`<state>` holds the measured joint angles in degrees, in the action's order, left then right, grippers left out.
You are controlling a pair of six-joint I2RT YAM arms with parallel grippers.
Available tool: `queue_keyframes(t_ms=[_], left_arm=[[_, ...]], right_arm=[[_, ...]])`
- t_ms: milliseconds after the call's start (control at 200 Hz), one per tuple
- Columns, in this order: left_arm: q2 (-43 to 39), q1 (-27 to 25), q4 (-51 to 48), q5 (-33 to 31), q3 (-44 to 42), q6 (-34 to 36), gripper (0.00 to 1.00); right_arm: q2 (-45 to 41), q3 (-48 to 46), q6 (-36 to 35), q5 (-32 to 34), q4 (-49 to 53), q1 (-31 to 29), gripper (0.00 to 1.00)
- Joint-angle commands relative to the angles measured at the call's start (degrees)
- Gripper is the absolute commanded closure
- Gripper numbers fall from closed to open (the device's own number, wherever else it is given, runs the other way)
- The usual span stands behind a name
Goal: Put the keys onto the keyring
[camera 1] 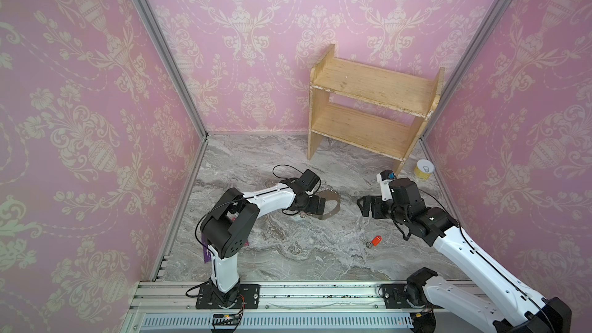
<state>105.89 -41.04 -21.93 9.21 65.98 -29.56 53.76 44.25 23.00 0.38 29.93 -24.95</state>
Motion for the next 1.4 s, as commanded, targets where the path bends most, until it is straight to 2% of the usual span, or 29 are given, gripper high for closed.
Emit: queue_keyframes(t_ms=[0,60,110,160,255,325,400,555,680,786,896,1286,1396], left_arm=[[0.9,-5.6,1.6,7.7,-3.3,-7.7,0.01],[1.0,-7.7,1.2,8.3,-2.8,-8.9,0.01],[0.0,-8.9,-1.7,6.4,-1.6,-8.0,0.01],[-1.9,-9.1,-5.9,1.8,0.0,-5.8,0.01],[-5.4,-9.3,-13.7,-10.5,5.8,-0.1,0.01],[-5.8,-9.4,-16.7,-16.4,10.8,4.6,0.01],[-3.5,-9.4,-17.0,-19.3,15.7,11.0,0.01],[7.0,-9.3,-20.1,-23.7,25.2,25.5,0.01],[13.2,-9.3,-20.5,-23.7,30.1,32.7,0.01],[16.3,-9.4,-19.6,-21.5,32.7,34.7,0.01],[20.1,-9.3,-20.8,-22.3,36.2,36.1,0.01],[27.7,-7.9,-18.3,-24.1,42.4,35.0,0.01],[29.0,-6.4,-16.9,-21.8,42.6,33.8,0.01]], right_arm=[[0.5,-1.1,2.0,-0.6,-1.1,-0.5,0.00],[0.3,-1.3,2.2,-0.3,-0.7,-0.6,0.00],[0.0,-1.0,2.2,0.2,0.1,-0.5,0.00],[-0.9,-0.9,2.0,0.7,1.3,-0.5,0.00],[-3.2,-0.7,1.6,2.3,3.4,-0.6,0.00],[-4.7,-0.7,1.6,3.5,4.5,-0.5,0.00],[-5.8,-0.6,1.8,4.3,5.6,-0.5,0.00],[-8.4,0.3,2.0,5.7,8.2,-0.5,0.00],[-10.6,1.0,1.9,6.8,10.6,-0.5,0.00],[-11.5,1.4,1.8,7.6,11.5,-0.5,0.00],[-11.6,1.8,2.0,7.5,11.7,-0.5,0.00],[-10.1,1.9,2.0,6.6,10.2,-0.5,0.00],[-10.0,2.3,1.8,6.7,10.4,-0.5,0.00]])
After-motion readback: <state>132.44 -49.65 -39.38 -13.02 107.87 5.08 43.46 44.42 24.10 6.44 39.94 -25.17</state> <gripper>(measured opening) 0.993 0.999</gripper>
